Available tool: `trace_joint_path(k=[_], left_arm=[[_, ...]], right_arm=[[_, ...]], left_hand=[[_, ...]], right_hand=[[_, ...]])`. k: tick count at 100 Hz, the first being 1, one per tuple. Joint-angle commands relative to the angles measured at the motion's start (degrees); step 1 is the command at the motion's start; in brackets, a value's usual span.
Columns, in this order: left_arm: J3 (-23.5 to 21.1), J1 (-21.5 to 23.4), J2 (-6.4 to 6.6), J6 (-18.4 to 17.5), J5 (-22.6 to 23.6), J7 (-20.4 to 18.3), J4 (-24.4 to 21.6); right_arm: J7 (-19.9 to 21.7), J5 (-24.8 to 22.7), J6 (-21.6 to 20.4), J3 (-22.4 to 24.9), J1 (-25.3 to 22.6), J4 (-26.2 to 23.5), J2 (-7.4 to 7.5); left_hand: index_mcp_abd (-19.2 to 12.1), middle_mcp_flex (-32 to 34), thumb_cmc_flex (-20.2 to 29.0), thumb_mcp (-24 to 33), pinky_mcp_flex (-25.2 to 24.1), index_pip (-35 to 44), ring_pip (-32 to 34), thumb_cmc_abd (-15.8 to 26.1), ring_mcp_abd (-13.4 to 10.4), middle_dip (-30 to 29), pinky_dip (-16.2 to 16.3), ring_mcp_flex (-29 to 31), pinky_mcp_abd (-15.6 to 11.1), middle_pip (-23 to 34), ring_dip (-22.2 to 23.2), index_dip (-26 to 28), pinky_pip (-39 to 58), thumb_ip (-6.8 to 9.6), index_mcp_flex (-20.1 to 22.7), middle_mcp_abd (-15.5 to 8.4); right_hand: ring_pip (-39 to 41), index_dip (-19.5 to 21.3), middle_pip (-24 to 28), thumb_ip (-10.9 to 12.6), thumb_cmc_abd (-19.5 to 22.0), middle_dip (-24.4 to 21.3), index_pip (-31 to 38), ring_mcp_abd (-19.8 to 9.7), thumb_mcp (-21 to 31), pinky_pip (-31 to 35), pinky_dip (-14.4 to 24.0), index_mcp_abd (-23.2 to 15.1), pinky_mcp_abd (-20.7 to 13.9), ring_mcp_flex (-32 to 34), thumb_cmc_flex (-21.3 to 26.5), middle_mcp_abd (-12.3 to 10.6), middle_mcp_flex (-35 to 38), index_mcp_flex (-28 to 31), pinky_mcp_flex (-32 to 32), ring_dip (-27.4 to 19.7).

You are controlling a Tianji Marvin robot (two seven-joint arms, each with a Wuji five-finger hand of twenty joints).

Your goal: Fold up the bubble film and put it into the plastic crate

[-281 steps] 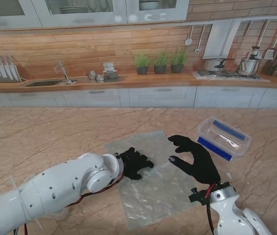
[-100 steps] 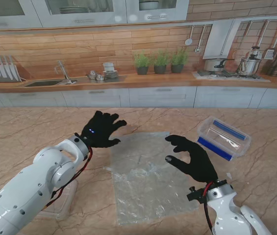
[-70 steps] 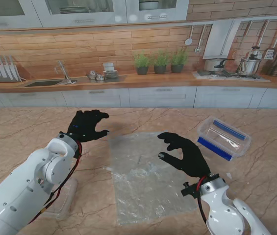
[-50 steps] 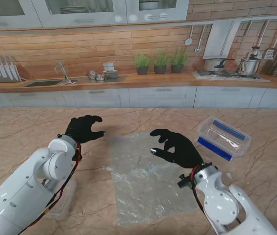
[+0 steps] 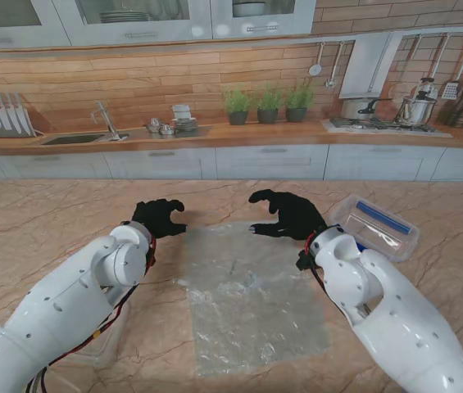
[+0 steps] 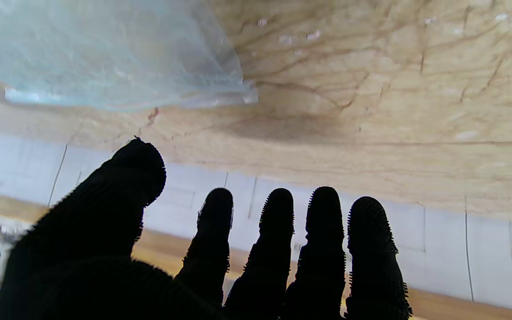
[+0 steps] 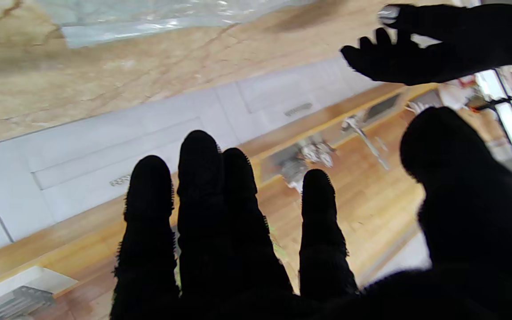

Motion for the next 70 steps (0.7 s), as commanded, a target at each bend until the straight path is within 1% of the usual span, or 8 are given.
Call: trace_joint_path(k=[1, 21, 35, 38, 45, 48, 61, 70], left_arm=[[0.54, -0.21, -0.94, 1.05, -0.73, -1.98, 0.28], [6.12, -3.33, -2.97, 2.41, -3.93, 0.10, 5.64], [9.57, -5.47, -4.39, 3.77, -6.21, 0.36, 8.63], [10.34, -5.89, -4.68, 4.27, -6.51, 0.38, 9.18], [12.15, -6.85, -5.67, 4.99, -6.57, 1.87, 11.21], [12.96, -7.28, -5.99, 5.28, -6.43, 2.36, 11.92], [16.05, -8.93, -7.25, 6.65, -5.84, 3.71, 14.88], [18.05, -9.99, -8.24, 6.90, -5.22, 5.41, 17.36]], right_arm=[[1.31, 0.28, 0.73, -0.57, 2.09, 1.96, -0.42], [1.22, 0.26, 4.02, -6.46, 9.36, 10.44, -1.02], [-0.95, 1.19, 5.87, -10.34, 13.20, 15.90, -2.09], [-1.52, 1.47, 6.08, -11.08, 13.90, 17.12, -2.35], [-2.63, 2.71, 6.37, -12.42, 15.21, 19.45, -3.02], [-3.12, 3.27, 6.49, -12.95, 15.72, 20.43, -3.32], [-6.14, 3.43, 6.33, -15.46, 18.11, 24.96, -4.36], [-6.46, 3.94, 7.08, -16.88, 19.62, 27.06, -4.86]], left_hand=[[-1.40, -1.83, -1.00, 0.14, -1.49, -2.13, -0.76, -1.95, 0.70, 0.57, 0.41, -2.15, -0.87, -0.50, 0.61, -0.62, -0.78, -1.29, -1.54, 0.49], [-2.02, -2.73, -0.79, -0.18, -2.03, -2.96, -1.31, -2.12, 0.99, 0.08, 0.17, -2.82, -0.69, -1.47, 0.68, -1.31, -2.05, -1.11, -2.93, 0.85], [-0.76, -4.35, -0.98, -0.52, -3.09, -6.56, -1.68, -1.83, 0.99, 0.17, 0.16, -4.10, -1.03, -1.68, 0.83, -3.40, -2.97, -0.96, -9.86, 0.99], [-0.33, -5.27, -0.87, -1.48, -3.26, -9.99, -1.58, -1.38, 0.88, 0.37, 0.50, -4.47, -1.27, -1.54, 1.13, -6.23, -3.45, -0.66, -12.44, 0.92], [0.27, -5.39, -0.83, -1.58, -3.16, -17.25, -0.91, -1.31, 1.27, 1.01, 1.25, -4.39, -1.06, -0.74, 1.78, -11.25, -3.24, -0.36, -13.37, 1.11], [1.03, -5.57, -0.87, -1.67, -3.23, -19.87, -0.60, -1.10, 1.36, 1.31, 1.38, -4.47, -1.09, -0.35, 1.99, -12.81, -3.11, -0.36, -13.33, 1.12], [3.79, -5.37, -0.52, -1.76, -3.17, -21.68, 0.47, -0.77, 1.68, 2.52, 1.39, -4.32, -0.75, 1.44, 2.49, -13.90, -2.76, -0.22, -13.01, 1.40], [7.88, -5.56, -0.52, 0.43, -2.80, -24.99, 1.92, -1.47, 1.70, 3.80, 1.27, -4.06, -0.53, 3.16, 3.01, -15.66, -1.47, -0.14, -13.36, 1.18]], right_hand=[[0.53, -0.77, 0.73, -0.24, -3.56, 1.22, 0.75, -1.62, 3.26, 1.97, -1.01, -1.80, -2.23, -2.45, 0.38, -0.76, -2.65, -2.20, -0.92, 0.77], [3.22, -2.16, 3.29, -0.84, -5.66, 3.30, 2.16, -3.02, 5.90, 4.71, -0.23, -2.09, -3.67, -4.23, 1.10, -0.95, -5.44, -3.56, -1.06, 2.49], [12.14, -3.25, 10.20, 0.35, -6.47, 8.66, 3.59, -5.67, 9.56, 13.49, 4.06, -0.52, -6.13, -2.82, 1.36, -1.41, -5.55, -4.29, 0.48, 7.88], [12.76, -3.30, 10.83, 0.36, -6.48, 9.15, 3.76, -5.96, 9.82, 14.16, 4.23, -0.28, -6.30, -2.62, 1.27, -1.43, -5.49, -4.31, 0.65, 8.20], [13.29, -3.36, 11.41, 0.39, -6.41, 9.61, 4.00, -6.21, 10.15, 14.63, 4.21, -0.03, -6.40, -2.39, 1.21, -1.44, -5.36, -4.27, 0.66, 8.42], [13.50, -3.36, 11.65, 0.38, -6.40, 9.77, 4.07, -6.27, 10.22, 14.80, 4.19, 0.04, -6.43, -2.33, 1.17, -1.42, -5.30, -4.33, 0.65, 8.49], [14.76, -3.42, 13.23, 0.12, -6.16, 10.64, 4.46, -7.14, 10.05, 15.73, 3.97, 0.42, -6.69, -1.93, 0.57, -1.57, -5.33, -4.87, 1.15, 8.84], [15.23, -3.51, 13.81, -0.22, -6.62, 10.92, 4.60, -7.28, 9.72, 16.04, 3.61, 0.18, -6.59, -1.86, 1.30, -1.33, -5.48, -5.36, 1.30, 8.84]])
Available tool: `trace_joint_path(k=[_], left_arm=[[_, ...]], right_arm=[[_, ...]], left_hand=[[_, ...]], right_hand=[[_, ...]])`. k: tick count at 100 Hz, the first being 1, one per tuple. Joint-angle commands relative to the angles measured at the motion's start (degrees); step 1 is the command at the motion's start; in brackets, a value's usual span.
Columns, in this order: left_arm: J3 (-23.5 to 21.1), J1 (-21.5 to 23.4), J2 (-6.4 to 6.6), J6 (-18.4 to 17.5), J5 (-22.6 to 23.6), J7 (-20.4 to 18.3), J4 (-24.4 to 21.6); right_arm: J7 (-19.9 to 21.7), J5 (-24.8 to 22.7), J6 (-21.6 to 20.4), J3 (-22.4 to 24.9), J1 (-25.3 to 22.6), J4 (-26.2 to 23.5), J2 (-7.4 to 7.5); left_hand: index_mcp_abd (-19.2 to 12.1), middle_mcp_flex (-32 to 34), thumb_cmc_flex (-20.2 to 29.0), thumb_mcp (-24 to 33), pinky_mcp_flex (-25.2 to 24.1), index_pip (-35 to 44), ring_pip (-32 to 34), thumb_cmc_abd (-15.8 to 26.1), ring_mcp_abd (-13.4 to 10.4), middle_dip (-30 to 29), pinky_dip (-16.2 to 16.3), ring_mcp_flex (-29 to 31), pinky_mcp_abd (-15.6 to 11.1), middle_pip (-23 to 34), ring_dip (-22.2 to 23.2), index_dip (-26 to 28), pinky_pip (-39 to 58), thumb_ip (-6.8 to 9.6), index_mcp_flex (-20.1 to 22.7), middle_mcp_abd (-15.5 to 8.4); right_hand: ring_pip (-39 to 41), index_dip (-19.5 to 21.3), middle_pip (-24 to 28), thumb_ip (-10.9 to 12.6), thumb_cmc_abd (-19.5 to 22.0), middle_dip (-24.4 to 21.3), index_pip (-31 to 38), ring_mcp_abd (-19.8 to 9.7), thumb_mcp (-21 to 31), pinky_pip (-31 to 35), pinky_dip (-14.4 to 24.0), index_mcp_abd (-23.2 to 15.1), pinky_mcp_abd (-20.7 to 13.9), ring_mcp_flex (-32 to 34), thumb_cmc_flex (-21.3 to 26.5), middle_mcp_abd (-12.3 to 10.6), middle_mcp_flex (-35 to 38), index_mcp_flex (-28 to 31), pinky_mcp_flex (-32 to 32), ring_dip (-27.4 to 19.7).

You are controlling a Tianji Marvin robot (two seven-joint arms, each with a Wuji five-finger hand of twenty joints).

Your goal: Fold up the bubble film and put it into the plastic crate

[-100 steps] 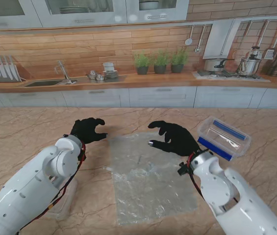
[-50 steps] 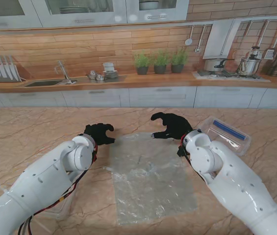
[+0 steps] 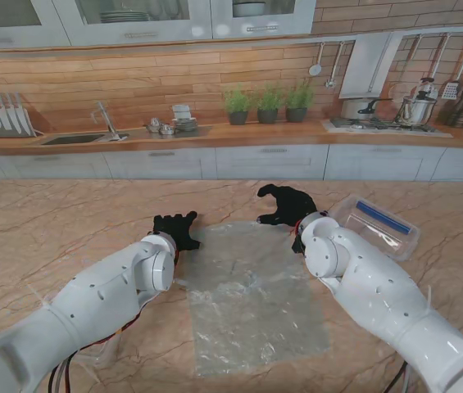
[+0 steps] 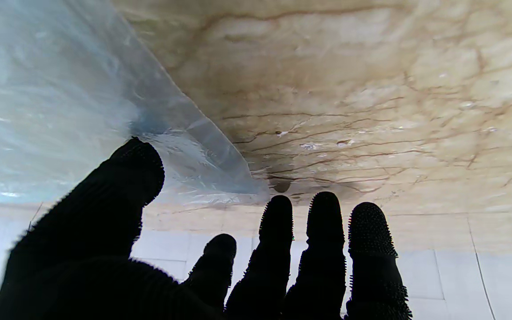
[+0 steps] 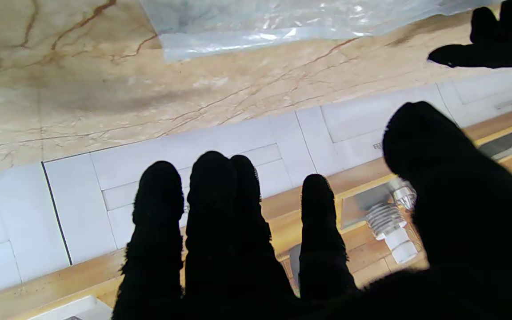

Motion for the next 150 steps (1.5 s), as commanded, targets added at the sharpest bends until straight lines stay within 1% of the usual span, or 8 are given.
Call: trace_joint_path(k=[1, 50, 72, 104, 112, 117, 123, 150], left_arm=[[0.78, -0.42, -1.25, 0.27, 0.50, 0.91, 1.16], [6.63, -3.86, -0.96, -1.19, -0.31, -6.07, 4.10], [8.16, -4.25, -1.09, -2.68, 0.69, -5.56, 5.64], [8.67, -3.76, -1.39, -4.20, 1.20, -3.77, 7.42], [8.73, -3.59, -1.58, -4.75, 1.32, -2.92, 7.93], [9.17, -3.69, -1.65, -5.12, 1.64, -2.60, 8.24], [9.69, -3.81, -1.68, -5.37, 1.99, -2.51, 8.43], [9.39, -3.45, -2.28, -7.72, 1.88, -0.11, 9.72]], right_arm=[[1.59, 0.41, 0.94, -0.09, 0.73, 0.03, -0.62], [0.42, -1.68, 2.84, -15.64, 11.66, 14.65, -3.38], [0.92, -2.41, 2.46, -23.54, 14.94, 19.88, -5.01], [0.81, -3.97, 0.60, -32.68, 15.94, 24.82, -6.52], [0.49, -4.16, 0.12, -32.81, 15.39, 24.62, -6.33], [-0.05, -4.50, -0.32, -32.75, 15.07, 24.38, -6.10], [-0.16, -4.86, -0.59, -32.16, 14.53, 23.41, -5.57], [-0.20, -7.50, -0.35, -27.24, 11.79, 17.33, -2.27]], left_hand=[[3.47, -1.34, -0.48, 1.33, -0.34, -3.82, 1.29, -1.60, 1.34, 1.23, 1.26, -1.04, -0.22, 1.90, 1.51, -1.34, 1.43, -0.12, -2.54, 1.10], [3.37, -4.63, -1.32, 5.45, -1.77, 9.48, -1.21, -4.38, 0.50, 0.73, -0.98, -3.44, -0.49, 0.25, -0.21, 5.82, -0.87, -1.02, -1.13, 1.68], [2.19, -4.49, -2.15, 7.00, -1.72, 15.86, -1.31, -5.37, 0.33, 1.17, -0.84, -3.25, -0.49, 0.52, -0.37, 8.95, -1.05, -1.40, 6.48, 1.72], [2.31, -3.08, -2.40, 10.67, -0.82, 27.82, -0.29, -6.44, 0.43, 2.14, -0.66, -2.40, -0.13, 1.59, -0.37, 16.91, -0.51, -1.82, 18.68, 1.67], [3.19, -2.32, -2.19, 14.20, -0.47, 33.44, 0.14, -8.70, 0.84, 2.05, -0.89, -1.88, 0.45, 1.94, -0.45, 20.78, -0.28, -1.87, 20.03, 1.76], [3.57, -2.10, -2.28, 16.25, -0.17, 37.94, 0.27, -9.65, 0.67, 1.91, -1.01, -1.61, 0.49, 2.19, -0.62, 23.91, 0.03, -2.13, 19.61, 1.65], [3.27, -1.94, -2.03, 17.71, 0.13, 44.77, 0.29, -10.35, 0.38, 1.53, -1.18, -1.35, 0.47, 2.55, -1.05, 28.93, 0.39, -2.23, 17.99, 1.37], [-0.76, 5.13, 5.02, 17.98, 2.38, 66.08, 2.61, -14.12, -0.45, 0.74, 1.54, 4.02, 0.10, 5.52, -1.54, 43.67, 5.60, -6.81, 13.91, -1.15]], right_hand=[[2.33, -0.47, 1.85, 0.00, -3.29, 0.91, 0.83, -1.78, 0.58, 2.90, 1.04, -0.17, -1.44, 0.71, 0.92, -0.34, -1.17, -2.34, 0.42, 0.91], [4.61, -2.37, 6.51, -0.61, -4.47, 3.40, 2.07, -4.39, -3.52, 5.72, -1.71, 2.28, -3.02, 0.60, 2.46, -0.21, -4.63, -5.12, 1.09, 1.37], [4.73, -2.90, 8.10, -0.37, -5.01, 4.83, 2.93, -5.39, -4.15, 6.11, -2.40, 2.51, -3.74, -0.15, 2.69, -0.04, -6.95, -4.53, 0.64, 2.42], [4.36, 0.08, 9.16, 0.42, -6.07, 6.03, 8.94, -4.35, -2.34, 6.72, -3.37, 2.02, -2.54, -0.28, 3.48, 1.56, -6.75, 15.01, -0.19, 3.80], [4.30, 4.18, 9.11, -0.99, -7.51, 5.87, 13.89, -3.88, 3.65, 6.61, -3.84, -0.54, -2.00, 0.02, 4.03, 1.33, -5.59, 20.76, -0.37, 3.45], [4.56, -2.12, 9.00, -5.44, -11.18, 5.36, 24.96, -3.27, 6.40, 6.44, -3.96, -4.08, -1.43, 0.63, 6.20, 1.06, -3.92, 23.42, -0.22, 2.46], [4.39, -4.26, 8.78, -6.27, -12.11, 4.89, 31.32, -2.80, 7.64, 5.74, -4.21, -6.58, -0.64, 0.85, 7.34, 0.67, -2.79, 25.62, -0.47, 1.61], [2.94, -3.30, 5.68, -6.51, -4.46, 1.46, 32.79, -1.31, 10.15, 3.74, -5.01, -9.27, 0.18, 1.78, 9.39, -0.50, 1.23, 26.15, -0.60, -2.46]])
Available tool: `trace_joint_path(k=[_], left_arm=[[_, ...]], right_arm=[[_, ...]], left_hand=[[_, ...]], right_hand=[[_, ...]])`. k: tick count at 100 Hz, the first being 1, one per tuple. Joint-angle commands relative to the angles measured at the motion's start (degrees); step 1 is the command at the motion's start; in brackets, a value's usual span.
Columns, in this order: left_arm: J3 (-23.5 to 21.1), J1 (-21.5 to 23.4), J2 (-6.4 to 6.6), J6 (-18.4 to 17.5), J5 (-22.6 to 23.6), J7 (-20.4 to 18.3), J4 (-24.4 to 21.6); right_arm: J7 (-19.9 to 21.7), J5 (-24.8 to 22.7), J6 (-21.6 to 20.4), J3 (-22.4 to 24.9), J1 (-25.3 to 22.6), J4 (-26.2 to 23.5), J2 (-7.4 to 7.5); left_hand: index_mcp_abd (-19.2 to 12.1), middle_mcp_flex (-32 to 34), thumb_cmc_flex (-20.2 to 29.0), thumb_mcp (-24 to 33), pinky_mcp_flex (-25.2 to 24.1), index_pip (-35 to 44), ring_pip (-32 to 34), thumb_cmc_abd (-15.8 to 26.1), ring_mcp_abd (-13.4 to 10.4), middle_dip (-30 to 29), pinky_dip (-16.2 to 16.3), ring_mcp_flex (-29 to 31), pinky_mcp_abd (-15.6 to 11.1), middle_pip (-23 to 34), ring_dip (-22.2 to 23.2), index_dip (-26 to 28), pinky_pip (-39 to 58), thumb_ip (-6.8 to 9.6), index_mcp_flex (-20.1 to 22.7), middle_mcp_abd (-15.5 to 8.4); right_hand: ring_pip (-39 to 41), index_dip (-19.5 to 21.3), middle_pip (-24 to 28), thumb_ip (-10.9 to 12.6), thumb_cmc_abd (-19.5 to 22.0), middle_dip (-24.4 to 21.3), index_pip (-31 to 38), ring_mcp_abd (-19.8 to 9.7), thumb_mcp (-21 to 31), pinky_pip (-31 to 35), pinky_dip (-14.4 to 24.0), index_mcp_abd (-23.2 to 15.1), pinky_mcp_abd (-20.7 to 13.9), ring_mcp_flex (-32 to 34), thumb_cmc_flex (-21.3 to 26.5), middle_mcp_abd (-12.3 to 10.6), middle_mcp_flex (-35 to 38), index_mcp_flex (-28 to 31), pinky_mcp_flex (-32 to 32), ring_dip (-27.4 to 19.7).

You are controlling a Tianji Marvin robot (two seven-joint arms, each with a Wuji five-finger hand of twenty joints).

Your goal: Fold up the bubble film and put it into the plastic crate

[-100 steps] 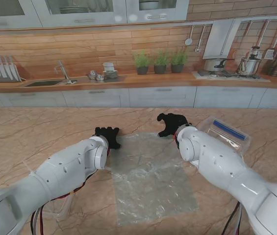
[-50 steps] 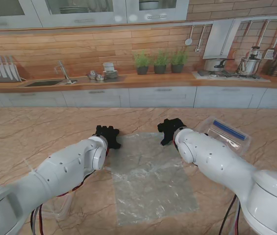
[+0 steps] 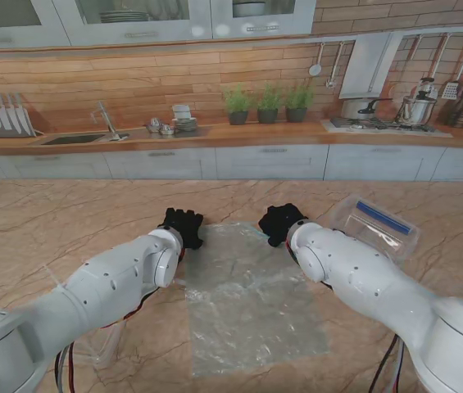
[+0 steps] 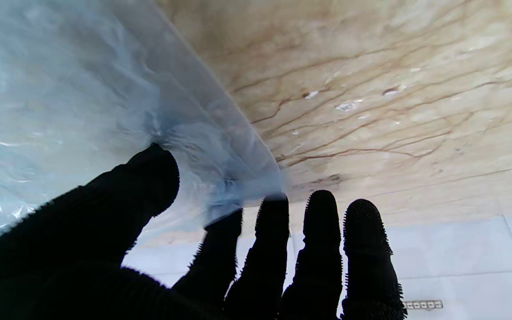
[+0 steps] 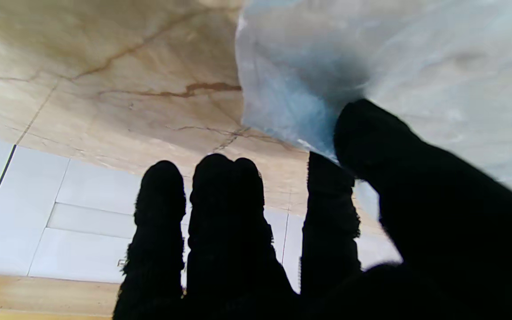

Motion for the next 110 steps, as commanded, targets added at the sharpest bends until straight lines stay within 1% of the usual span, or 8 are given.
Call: trace_joint_path(k=[1, 20, 40, 50, 64, 72, 92, 110], left_arm=[[0.46, 2.71, 0.18, -0.70, -0.09, -0.73, 1.77], [-2.35, 4.17, 1.45, -1.88, 0.05, -0.59, -0.92], [-6.77, 6.55, 1.22, -2.61, -0.61, 3.69, -2.00], [-8.90, 7.63, 1.38, -2.58, -1.00, 4.75, -3.43], [-10.85, 8.26, 1.03, -3.26, -1.78, 6.63, -3.91], [-11.42, 8.25, 0.89, -4.29, -2.35, 6.94, -3.93], [-12.86, 8.39, 0.66, -5.68, -3.21, 7.86, -4.57], [-15.92, 9.25, 0.83, -4.85, -4.02, 8.66, -7.21]], right_arm=[[0.47, -1.01, 0.02, 0.33, -1.76, -0.83, 1.15], [-0.38, -3.33, 0.81, 5.91, -4.53, -5.26, 3.18], [-0.96, -4.67, 1.27, 10.58, -7.02, -8.40, 4.24], [-1.26, -5.29, 1.20, 12.98, -8.16, -10.07, 4.64], [-1.59, -5.46, 1.04, 16.15, -9.59, -12.23, 4.83], [-1.70, -5.10, 0.85, 17.61, -10.28, -13.25, 4.75], [-0.85, -2.73, 0.72, 21.04, -11.87, -16.10, 4.32], [-0.62, -1.57, 0.73, 24.06, -13.37, -18.95, 4.17]], left_hand=[[-4.22, 2.73, 8.29, -2.86, 0.51, 10.54, 1.34, -9.30, -0.95, -0.74, 1.86, 2.71, 0.21, 1.68, -0.26, 1.95, 2.95, -2.63, 2.91, -1.26], [-8.70, 16.98, 13.14, -3.20, 7.48, 15.79, 1.64, -9.28, -1.46, -5.73, 4.64, 16.64, 0.88, 2.09, -3.58, 2.44, 7.95, -2.23, 4.23, -2.61], [-12.35, 33.64, 13.72, -1.28, 19.28, 15.25, 8.39, -8.09, -1.45, -1.38, 4.40, 30.18, 2.56, 0.80, -5.86, 5.42, 15.81, -2.14, 3.75, -3.73], [-12.38, 34.49, 14.10, -2.35, 20.13, 12.25, 9.65, -7.11, -1.24, -2.54, 3.67, 31.13, 3.18, 1.31, -6.67, 3.76, 16.79, -2.11, 2.90, -3.37], [-11.16, 37.94, 16.38, -2.83, 19.91, 3.95, 10.59, -4.75, -0.65, -4.64, 3.11, 32.73, 4.23, 1.75, -6.95, -12.45, 16.85, -2.56, 10.27, -3.47], [-10.77, 38.65, 16.54, -2.63, 18.54, 3.50, 10.52, -4.88, -0.67, -5.12, 2.82, 32.83, 4.03, 1.48, -7.05, -16.29, 15.99, -2.70, 12.40, -3.64], [-9.71, 32.03, 17.74, -4.99, 13.52, 5.33, 8.77, 0.24, -2.00, 0.75, 1.45, 26.01, 2.19, 1.63, -5.55, -10.44, 12.71, -2.63, 4.55, -5.73], [-8.88, 31.17, 20.21, -6.91, 12.76, 4.86, 9.31, 1.45, -1.59, 3.09, 1.23, 24.83, 2.35, 1.91, -4.49, -7.91, 12.26, -2.99, 3.19, -5.30]], right_hand=[[-0.41, 0.39, -0.46, -2.58, 0.97, -1.26, 1.26, 0.50, -4.14, 0.19, -0.64, -2.97, 1.13, 0.84, 2.73, 0.27, 1.97, -0.19, -0.53, -1.51], [-2.99, 3.71, -4.42, -1.95, 5.48, -6.51, -0.97, 1.98, -5.71, -0.70, -1.21, -4.73, 1.81, 2.53, 3.92, -0.76, 8.19, -2.40, 0.65, -4.59], [-5.13, 5.16, -8.30, -1.74, 8.16, -12.19, -2.36, 3.06, -6.81, -0.81, -1.40, -5.45, 2.13, 4.42, 4.73, -1.84, 15.61, -3.55, 1.40, -6.63], [-6.19, 5.16, -9.54, -1.68, 9.39, -14.02, -2.89, 3.22, -7.02, -0.78, -1.46, -5.67, 2.04, 5.70, 5.25, -2.16, 18.38, -3.90, 2.15, -7.52], [-7.45, 5.16, -11.40, -1.92, 10.34, -16.26, -3.20, 3.42, -7.44, -0.70, -1.51, -5.76, 2.03, 7.92, 6.15, -2.60, 22.07, -3.97, 2.90, -8.64], [-8.16, 5.06, -12.23, -2.02, 10.90, -17.29, -3.36, 3.41, -7.76, -0.62, -1.52, -5.70, 2.23, 9.44, 6.68, -2.99, 24.22, -4.01, 3.36, -9.27], [-8.95, 4.49, -13.90, -2.21, 11.84, -19.49, -3.76, 3.55, -8.17, -0.46, -1.60, -4.95, 2.51, 12.96, 8.75, -3.99, 29.43, -3.87, 4.65, -10.06], [-8.93, 4.40, -14.17, -2.45, 12.15, -19.89, -3.70, 3.53, -8.09, -0.22, -1.52, -4.67, 2.41, 13.54, 9.73, -4.01, 30.14, -3.71, 5.11, -10.08]])
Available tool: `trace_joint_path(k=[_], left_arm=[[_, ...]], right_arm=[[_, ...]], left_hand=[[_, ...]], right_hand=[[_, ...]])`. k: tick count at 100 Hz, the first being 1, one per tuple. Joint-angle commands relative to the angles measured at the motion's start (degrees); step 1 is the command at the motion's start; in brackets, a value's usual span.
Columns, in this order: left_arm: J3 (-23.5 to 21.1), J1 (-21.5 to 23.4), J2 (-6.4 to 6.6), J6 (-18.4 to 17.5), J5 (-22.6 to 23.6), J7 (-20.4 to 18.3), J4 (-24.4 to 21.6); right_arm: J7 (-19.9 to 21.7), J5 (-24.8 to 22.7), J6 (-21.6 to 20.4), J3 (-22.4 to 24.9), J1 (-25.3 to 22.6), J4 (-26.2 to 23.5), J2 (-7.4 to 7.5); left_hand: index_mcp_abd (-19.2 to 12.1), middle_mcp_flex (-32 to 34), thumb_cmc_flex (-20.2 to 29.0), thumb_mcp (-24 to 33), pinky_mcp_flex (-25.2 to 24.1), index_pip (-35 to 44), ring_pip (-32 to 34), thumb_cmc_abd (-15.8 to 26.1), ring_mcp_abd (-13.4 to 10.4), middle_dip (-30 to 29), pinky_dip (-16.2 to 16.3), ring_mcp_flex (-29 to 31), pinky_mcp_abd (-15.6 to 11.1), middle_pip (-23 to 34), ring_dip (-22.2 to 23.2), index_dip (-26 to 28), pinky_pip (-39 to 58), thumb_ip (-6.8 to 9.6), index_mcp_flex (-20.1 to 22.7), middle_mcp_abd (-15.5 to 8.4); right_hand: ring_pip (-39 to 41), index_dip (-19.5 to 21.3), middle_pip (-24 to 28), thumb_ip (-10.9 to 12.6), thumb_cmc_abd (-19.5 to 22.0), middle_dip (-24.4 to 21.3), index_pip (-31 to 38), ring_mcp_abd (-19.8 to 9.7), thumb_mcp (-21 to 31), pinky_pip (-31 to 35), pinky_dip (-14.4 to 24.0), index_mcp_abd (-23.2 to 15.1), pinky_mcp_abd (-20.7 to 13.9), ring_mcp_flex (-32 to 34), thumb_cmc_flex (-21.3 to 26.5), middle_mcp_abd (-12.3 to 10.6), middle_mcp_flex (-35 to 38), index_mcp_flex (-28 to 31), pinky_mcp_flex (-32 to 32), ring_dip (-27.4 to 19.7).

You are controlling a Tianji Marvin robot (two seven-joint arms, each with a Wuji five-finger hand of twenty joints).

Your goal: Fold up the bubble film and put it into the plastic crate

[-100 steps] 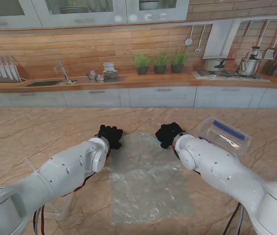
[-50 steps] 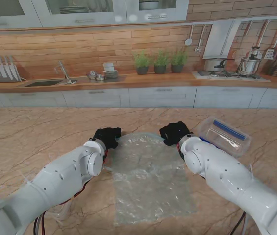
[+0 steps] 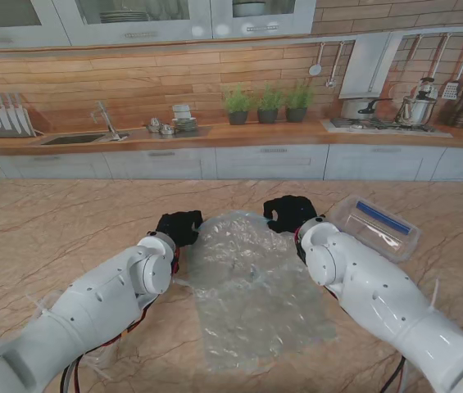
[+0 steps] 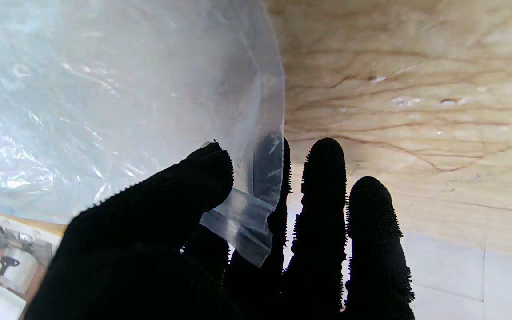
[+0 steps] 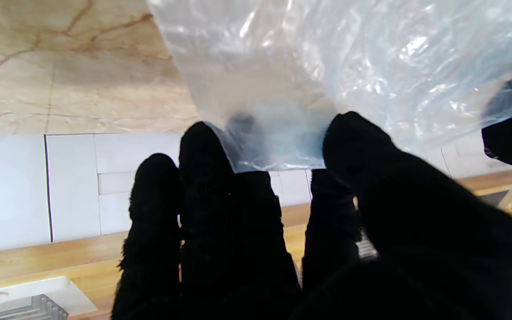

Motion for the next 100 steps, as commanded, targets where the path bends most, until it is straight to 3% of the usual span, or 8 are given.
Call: trace_joint_path(k=[1, 19, 31, 49, 60, 73, 89, 100], left_arm=[[-0.37, 0.17, -0.11, 0.41, 0.14, 0.66, -1.50], [-2.68, 0.05, 0.15, -0.66, 1.50, 3.50, -2.42], [-4.44, 0.24, 0.27, -1.53, 1.84, 4.85, -3.74], [-7.09, 1.69, 1.41, -3.50, 3.62, 5.37, -7.53], [-8.98, 3.44, 2.61, -8.10, 5.41, 5.63, -9.07], [-12.56, 7.39, 3.75, -12.32, 7.02, 6.59, -13.15], [-15.41, 10.99, 6.07, -19.47, 13.23, 6.81, -17.32], [-17.08, 13.17, 7.75, -24.99, 17.90, 6.38, -19.41]], right_arm=[[-0.53, 0.29, -0.15, 0.41, -0.35, -1.24, -0.55], [-1.96, 1.05, -0.42, 2.63, -0.83, -2.57, -0.94], [-3.75, 1.56, -1.06, 3.62, -0.79, -2.46, -1.35], [-8.89, 0.66, -3.78, 5.03, -1.00, -1.26, -1.76], [-11.53, -1.25, -6.82, 6.69, -2.22, -1.07, -1.28], [-16.19, -5.93, -12.17, 8.87, -4.79, -0.87, 0.06], [-23.06, -11.75, -16.98, 11.06, -8.60, -0.77, 1.63], [-25.14, -15.74, -19.55, 12.80, -11.75, -2.10, 3.06]], left_hand=[[0.45, -0.36, 2.64, -1.19, -0.66, 0.62, 0.74, 1.23, -0.37, 1.55, -0.24, -0.49, 0.01, 0.19, 1.20, 1.16, 0.29, -1.24, -1.70, 0.14], [0.08, 0.99, 0.26, 1.40, 0.59, 0.97, 1.78, -0.56, -1.01, 2.01, 0.05, 1.06, 0.00, 0.90, 1.98, 1.38, 1.12, 0.32, -0.82, -0.32], [-1.25, -1.01, 2.52, -0.82, -1.22, 1.38, 0.96, 1.52, -1.31, 4.07, -0.72, -1.46, -0.53, 0.57, 2.50, 2.91, -0.54, -1.68, -3.00, -0.96], [-2.03, -1.20, 3.57, -2.23, -1.80, 1.66, 0.60, 2.25, -1.46, 5.08, -0.98, -2.12, -0.56, 0.42, 2.66, 3.82, -0.99, -2.45, -3.51, -1.39], [-2.62, -0.87, 3.56, -2.27, -0.47, 1.39, 0.90, 2.18, -1.34, 5.07, -0.33, -1.87, -0.87, 0.13, 3.01, 3.75, 0.58, -2.40, -3.19, -1.46], [-3.76, 0.08, 4.78, -2.32, -0.55, 1.05, 3.14, 2.10, -0.76, 6.71, 5.12, -2.32, -1.52, -0.94, 7.73, 3.78, 2.24, -2.91, -2.12, -1.21], [-4.47, 0.86, 3.65, -1.58, -0.26, 0.81, 2.87, 1.54, -2.05, 6.59, 5.88, -1.82, -2.40, -1.29, 8.10, 3.40, 2.24, -2.88, -1.54, -1.87], [-5.32, 1.50, 2.66, -0.42, -0.46, 0.73, 1.31, 1.03, -3.06, 6.40, 5.63, -1.85, -2.72, -2.31, 7.79, 2.90, 0.88, -2.88, -1.01, -2.68]], right_hand=[[-0.24, 0.05, -0.61, -1.20, 3.69, -0.45, 1.07, -0.42, 1.61, 0.48, -0.23, -2.57, 0.18, 0.89, 4.25, 0.58, 2.92, 0.50, 0.43, -0.32], [-0.33, 0.26, -0.62, -1.43, 4.26, -0.58, 1.18, -0.82, 1.21, 0.37, -0.21, -3.01, -0.44, 0.09, 4.23, -0.04, 2.38, -0.06, -0.19, -0.25], [-0.82, 0.45, -0.65, -1.44, 4.62, -0.76, 1.34, -1.12, 0.76, -0.04, -0.34, -3.42, -0.53, -0.30, 4.17, -0.53, 2.06, -0.63, -0.92, -0.47], [-2.39, 0.53, -1.02, -1.49, 5.48, -1.46, 1.83, -2.31, -0.09, -0.61, -0.66, -4.54, -1.00, -0.61, 3.87, -1.94, 1.81, -1.95, -1.16, -1.48], [-3.01, 0.43, -0.95, -1.39, 5.15, -1.86, 2.60, -2.98, 0.05, -1.62, -1.14, -5.24, -1.09, -0.88, 3.58, -2.77, 1.90, -2.34, -1.89, -2.02], [-3.34, 0.27, -0.92, -1.44, 4.29, -2.39, 3.54, -4.22, 1.32, -2.72, -1.56, -6.32, -1.28, -0.73, 2.61, -4.08, 2.28, -2.76, -2.47, -2.34], [-4.57, -0.69, -1.31, -2.11, 2.70, -3.52, 5.29, -5.84, 3.13, -5.02, -2.49, -7.89, -1.17, -0.82, 1.35, -5.90, 2.65, -4.02, -3.09, -3.03], [-5.74, -1.45, -1.33, -2.35, 0.51, -3.89, 6.78, -6.64, 5.01, -7.24, -3.55, -8.99, -0.84, -1.19, 0.55, -6.95, 2.98, -4.47, -3.72, -3.67]])
